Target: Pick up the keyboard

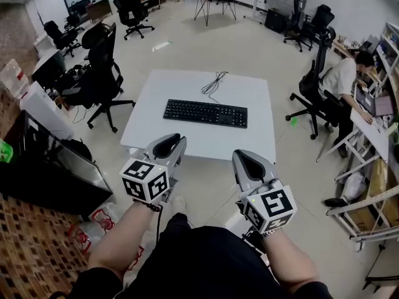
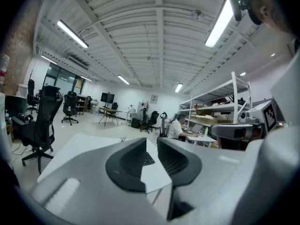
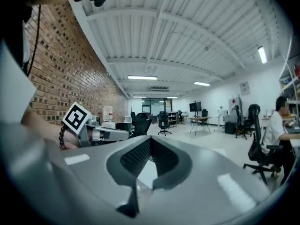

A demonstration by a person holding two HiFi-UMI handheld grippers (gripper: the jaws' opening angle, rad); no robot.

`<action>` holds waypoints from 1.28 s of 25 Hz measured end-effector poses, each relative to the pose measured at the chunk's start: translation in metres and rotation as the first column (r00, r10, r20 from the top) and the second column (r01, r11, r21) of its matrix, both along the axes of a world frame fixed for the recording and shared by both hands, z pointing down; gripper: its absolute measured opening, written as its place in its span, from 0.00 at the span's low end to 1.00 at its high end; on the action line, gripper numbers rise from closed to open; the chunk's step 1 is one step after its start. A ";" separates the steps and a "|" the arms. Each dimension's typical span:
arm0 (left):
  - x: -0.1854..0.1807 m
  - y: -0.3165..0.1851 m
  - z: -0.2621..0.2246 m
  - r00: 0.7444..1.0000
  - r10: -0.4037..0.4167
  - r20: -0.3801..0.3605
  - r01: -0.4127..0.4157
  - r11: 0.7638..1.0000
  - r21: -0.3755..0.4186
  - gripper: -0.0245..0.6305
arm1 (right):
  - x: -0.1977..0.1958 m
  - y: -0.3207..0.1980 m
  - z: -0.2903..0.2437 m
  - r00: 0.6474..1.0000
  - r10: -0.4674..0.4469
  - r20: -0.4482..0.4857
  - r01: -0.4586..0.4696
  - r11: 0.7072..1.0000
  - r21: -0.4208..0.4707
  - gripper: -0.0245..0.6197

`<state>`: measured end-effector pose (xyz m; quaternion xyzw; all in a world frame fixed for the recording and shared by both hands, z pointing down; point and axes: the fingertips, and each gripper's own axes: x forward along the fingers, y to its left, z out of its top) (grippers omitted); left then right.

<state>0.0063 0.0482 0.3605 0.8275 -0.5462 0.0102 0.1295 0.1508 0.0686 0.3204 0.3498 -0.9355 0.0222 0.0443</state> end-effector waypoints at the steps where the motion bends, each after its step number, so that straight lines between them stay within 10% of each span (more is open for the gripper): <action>1: -0.008 -0.006 0.003 1.000 -0.012 -0.004 0.012 1.000 -0.008 0.12 | 0.000 -0.003 0.002 1.000 0.004 0.000 -0.004 1.000 -0.007 0.04; 15: -0.135 -0.154 0.110 0.982 -0.138 -0.127 0.099 0.957 -0.273 0.27 | -0.042 -0.113 0.045 0.997 0.057 -0.045 -0.063 0.988 -0.143 0.04; 32: -0.221 -0.289 0.285 0.968 -0.145 -0.206 -0.031 0.740 -0.672 0.28 | -0.106 -0.240 0.099 0.976 0.196 -0.100 -0.218 0.922 -0.319 0.04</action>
